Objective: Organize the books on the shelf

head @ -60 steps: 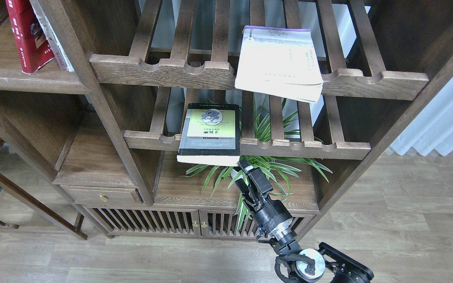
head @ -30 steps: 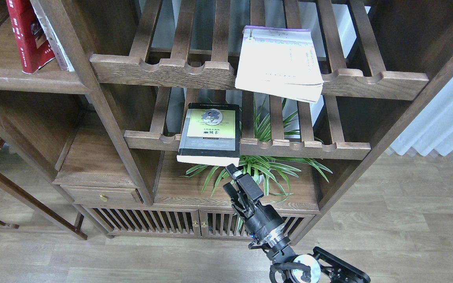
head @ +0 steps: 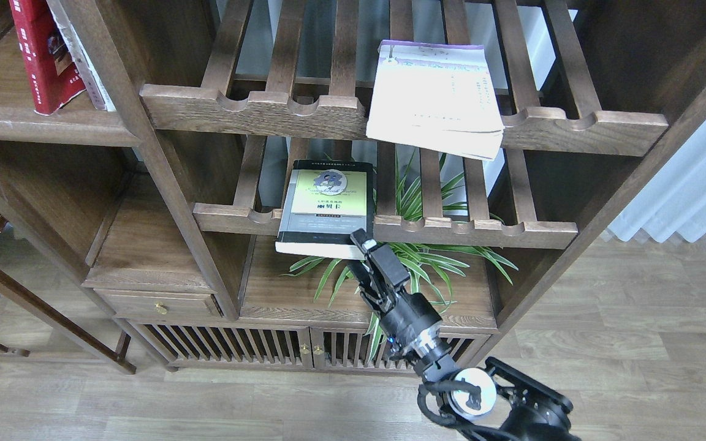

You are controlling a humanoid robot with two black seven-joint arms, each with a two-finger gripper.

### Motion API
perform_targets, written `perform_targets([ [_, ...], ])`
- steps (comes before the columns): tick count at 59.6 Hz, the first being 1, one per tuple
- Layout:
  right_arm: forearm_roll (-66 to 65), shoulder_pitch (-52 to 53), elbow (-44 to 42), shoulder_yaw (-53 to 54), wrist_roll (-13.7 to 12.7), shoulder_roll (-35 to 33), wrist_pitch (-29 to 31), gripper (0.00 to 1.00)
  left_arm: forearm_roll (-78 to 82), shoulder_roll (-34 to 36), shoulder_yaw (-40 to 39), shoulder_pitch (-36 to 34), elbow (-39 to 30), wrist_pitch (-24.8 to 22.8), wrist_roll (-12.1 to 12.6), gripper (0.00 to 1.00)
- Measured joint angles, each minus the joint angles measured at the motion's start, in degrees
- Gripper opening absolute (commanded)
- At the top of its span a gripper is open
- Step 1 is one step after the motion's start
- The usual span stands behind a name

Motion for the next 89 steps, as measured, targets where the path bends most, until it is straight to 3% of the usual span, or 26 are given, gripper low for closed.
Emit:
perform_targets([
  [10,0.08,1.01,-0.42,-2.55,-0.02,0.00,0.00,0.99,0.00,0.00,0.06,-0.10,0.00,0.00,0.05,1.00],
  [28,1.13,4.30,-3.31,-3.07,0.11,0.00,0.00,0.80,0.04,0.03,0.24,-0.27,0.06,0.00,0.17,1.00],
  [56,3.13,4.95,-5.36,-4.62,-0.16,0.00,0.00,0.05,0.08,-0.04,0.42,-0.27,0.12,0.00,0.17,1.00],
  [72,3.26,2.56,-5.36,-9.38,-1.23,0.01,0.05,0.04,-3.25,-0.01,3.12,-0.36,-0.09,0.00,0.01,1.00],
  [89,0.61,-5.42,-3.51,-12.76,-5.81,-0.01,-0.05,0.04,-22.00,4.82,27.10,-1.91,-1.14,0.00,0.25,0.99],
])
